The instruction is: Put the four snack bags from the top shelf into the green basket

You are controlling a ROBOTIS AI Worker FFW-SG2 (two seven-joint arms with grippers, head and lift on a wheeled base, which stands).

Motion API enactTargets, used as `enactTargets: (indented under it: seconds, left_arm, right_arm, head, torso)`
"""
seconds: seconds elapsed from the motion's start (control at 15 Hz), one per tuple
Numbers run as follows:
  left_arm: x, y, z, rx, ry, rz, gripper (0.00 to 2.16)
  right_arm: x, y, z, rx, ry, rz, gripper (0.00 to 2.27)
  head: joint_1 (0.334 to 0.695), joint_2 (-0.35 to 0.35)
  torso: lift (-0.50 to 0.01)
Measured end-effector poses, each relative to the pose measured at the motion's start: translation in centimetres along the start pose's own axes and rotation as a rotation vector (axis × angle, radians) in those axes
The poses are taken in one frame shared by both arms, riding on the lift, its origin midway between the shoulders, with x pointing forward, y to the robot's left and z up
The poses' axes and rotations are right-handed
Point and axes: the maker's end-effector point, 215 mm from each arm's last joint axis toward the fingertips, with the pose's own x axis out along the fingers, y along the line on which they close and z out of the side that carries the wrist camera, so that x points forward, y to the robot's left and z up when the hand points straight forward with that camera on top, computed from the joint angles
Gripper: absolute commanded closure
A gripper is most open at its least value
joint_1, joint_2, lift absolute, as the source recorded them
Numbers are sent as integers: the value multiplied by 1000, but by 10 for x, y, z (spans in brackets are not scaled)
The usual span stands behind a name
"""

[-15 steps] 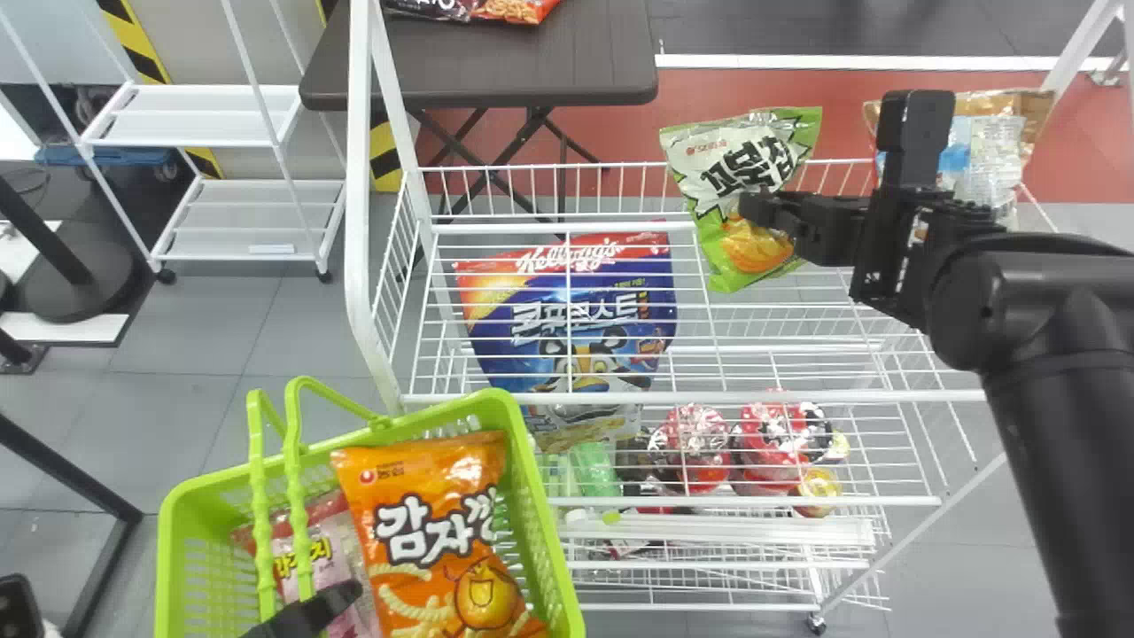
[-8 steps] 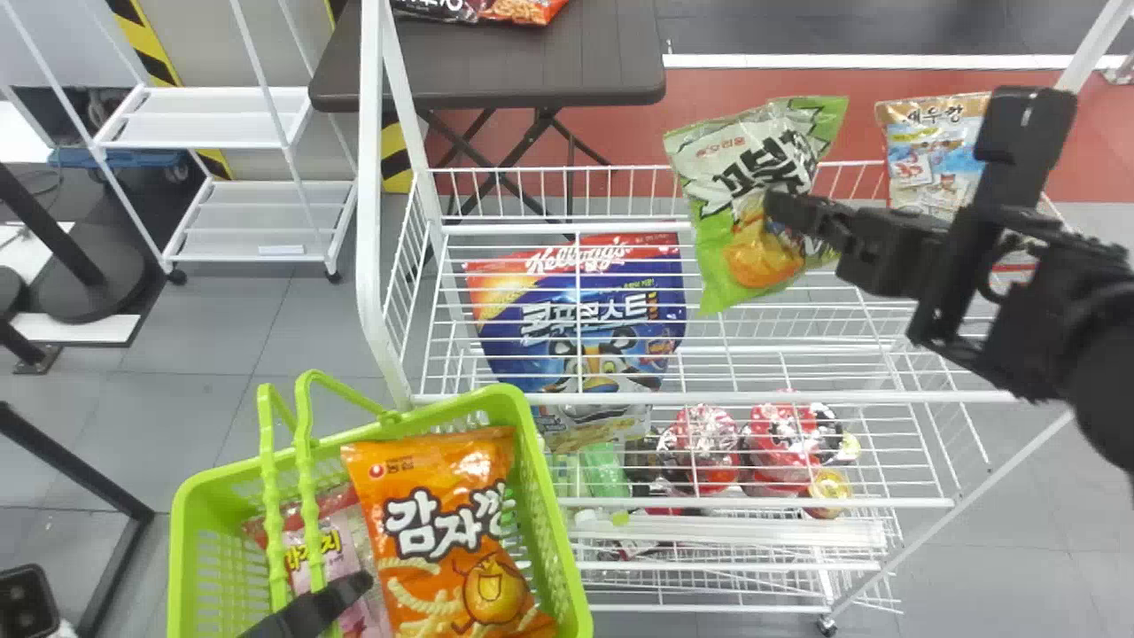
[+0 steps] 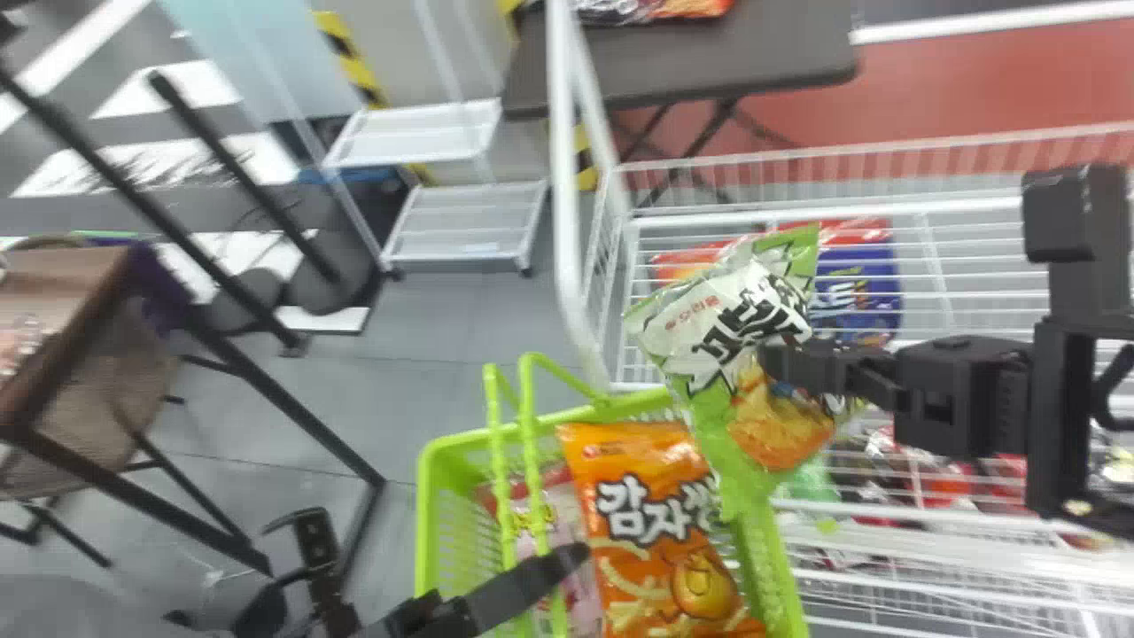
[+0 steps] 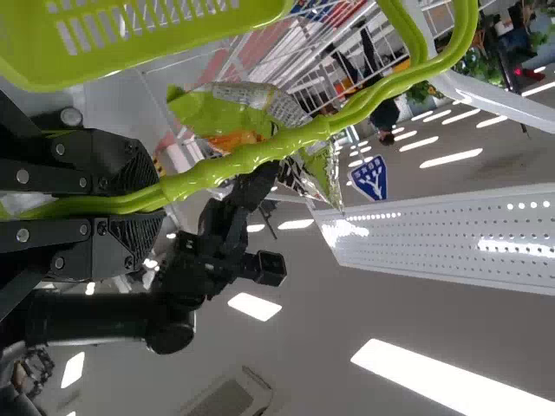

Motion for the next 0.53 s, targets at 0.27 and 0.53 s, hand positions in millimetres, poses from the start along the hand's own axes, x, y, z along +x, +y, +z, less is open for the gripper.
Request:
enactTargets:
  seconds: [0.27, 0.53]
  left_arm:
    - [4, -1, 1, 3, 3, -9, 2145]
    - [13, -2, 0, 3, 14, -29, 2145]
  right_arm:
    - [42, 32, -30, 52, 92, 89, 2250]
    - [71, 53, -63, 94, 190, 138, 2250]
  head:
    - [695, 350]
    - [695, 350]
  torso:
    - [0]
    - [0]
